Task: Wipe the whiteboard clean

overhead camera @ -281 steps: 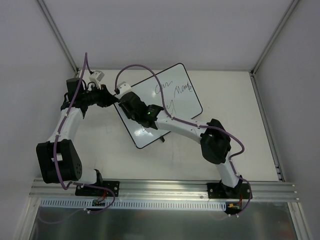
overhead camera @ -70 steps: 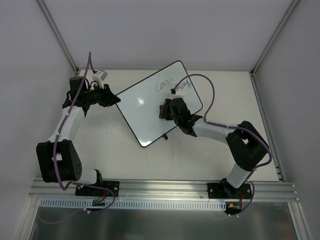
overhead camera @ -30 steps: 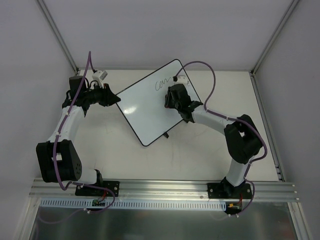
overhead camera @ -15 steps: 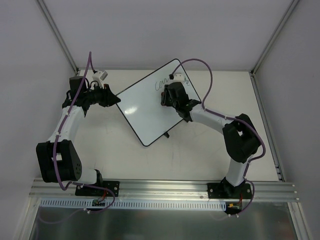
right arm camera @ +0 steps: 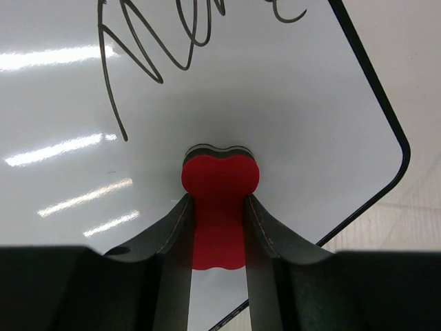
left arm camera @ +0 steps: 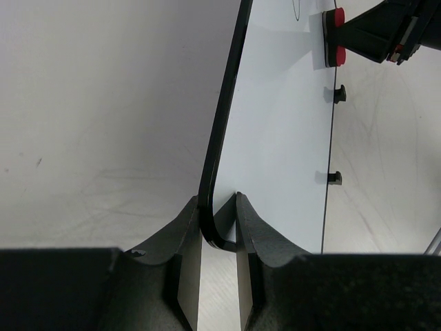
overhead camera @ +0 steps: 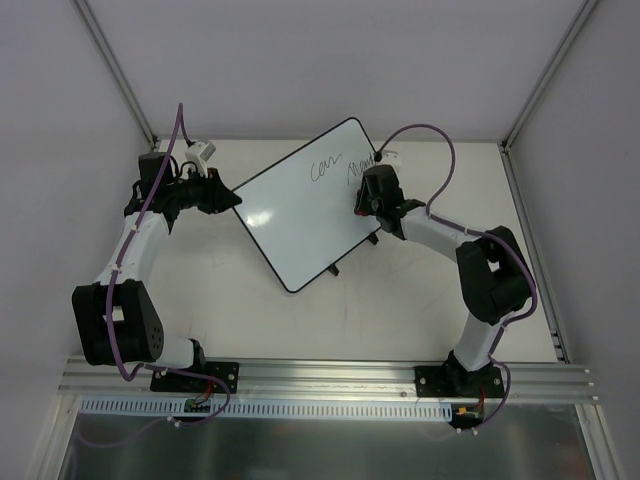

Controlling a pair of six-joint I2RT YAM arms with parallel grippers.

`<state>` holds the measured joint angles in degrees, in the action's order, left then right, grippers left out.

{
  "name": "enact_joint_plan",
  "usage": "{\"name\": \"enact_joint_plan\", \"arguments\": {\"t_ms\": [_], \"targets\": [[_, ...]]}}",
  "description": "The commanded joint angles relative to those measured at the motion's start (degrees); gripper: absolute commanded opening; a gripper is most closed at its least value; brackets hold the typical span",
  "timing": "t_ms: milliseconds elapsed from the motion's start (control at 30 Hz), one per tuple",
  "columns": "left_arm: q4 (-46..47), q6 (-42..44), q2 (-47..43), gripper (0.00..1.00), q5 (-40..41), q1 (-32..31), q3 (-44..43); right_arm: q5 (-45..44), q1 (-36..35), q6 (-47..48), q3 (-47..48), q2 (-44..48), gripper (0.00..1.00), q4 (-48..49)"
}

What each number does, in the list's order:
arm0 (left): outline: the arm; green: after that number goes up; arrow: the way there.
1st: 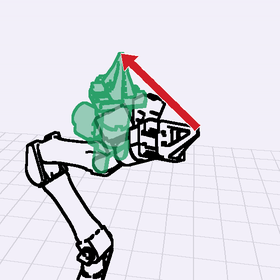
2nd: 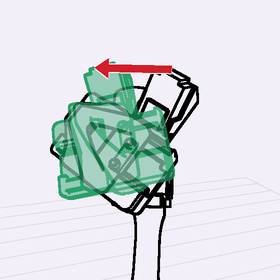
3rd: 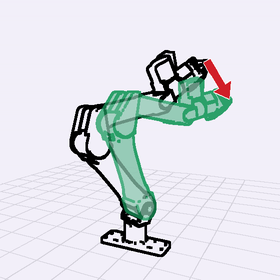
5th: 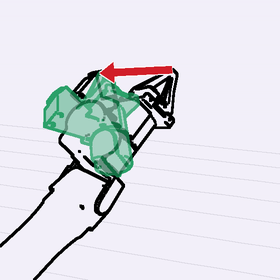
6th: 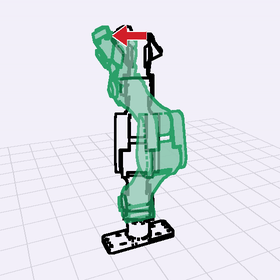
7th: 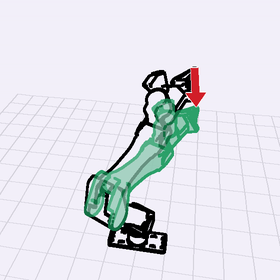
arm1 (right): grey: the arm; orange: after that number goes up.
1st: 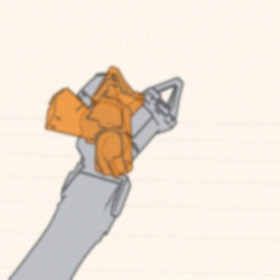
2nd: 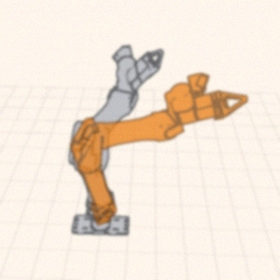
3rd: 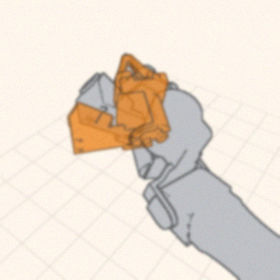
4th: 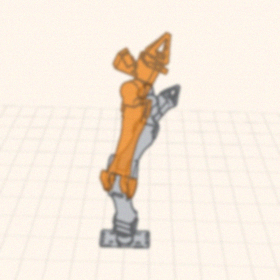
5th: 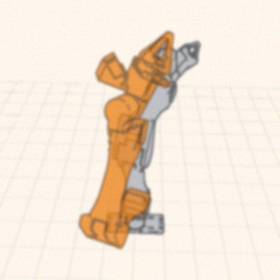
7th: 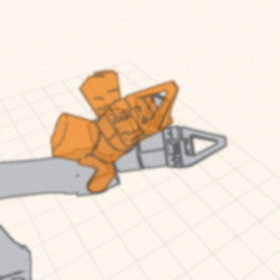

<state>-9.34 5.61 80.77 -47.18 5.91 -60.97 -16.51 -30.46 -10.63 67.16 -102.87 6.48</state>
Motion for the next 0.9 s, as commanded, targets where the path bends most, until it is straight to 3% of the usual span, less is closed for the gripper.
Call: {"name": "enact_joint_plan", "arguments": {"t_ms": [0, 233, 600, 867], "targets": [[-0.32, 6.35, -1.05, 0.00, -0.81, -2.13, -0.38, 1.04, 0.05, 3.77, 1.30, 1.00, 0.00, -2.70], [-0.50, 6.70, -1.23, 0.00, -1.78, -2.05, -0.46, 8.06, -0.92, 8.61, 7.19, -0.40, 0.00, -4.11], [-0.85, 7.05, -1.32, 0.00, -1.95, -2.13, -0.55, 10.98, -5.75, 13.18, 15.63, -4.36, 0.00, -6.22], [-1.12, 7.22, -0.97, 0.00, -1.69, -2.05, -0.73, 6.94, -5.32, 10.64, 7.13, -2.87, 0.00, -4.38]]}}
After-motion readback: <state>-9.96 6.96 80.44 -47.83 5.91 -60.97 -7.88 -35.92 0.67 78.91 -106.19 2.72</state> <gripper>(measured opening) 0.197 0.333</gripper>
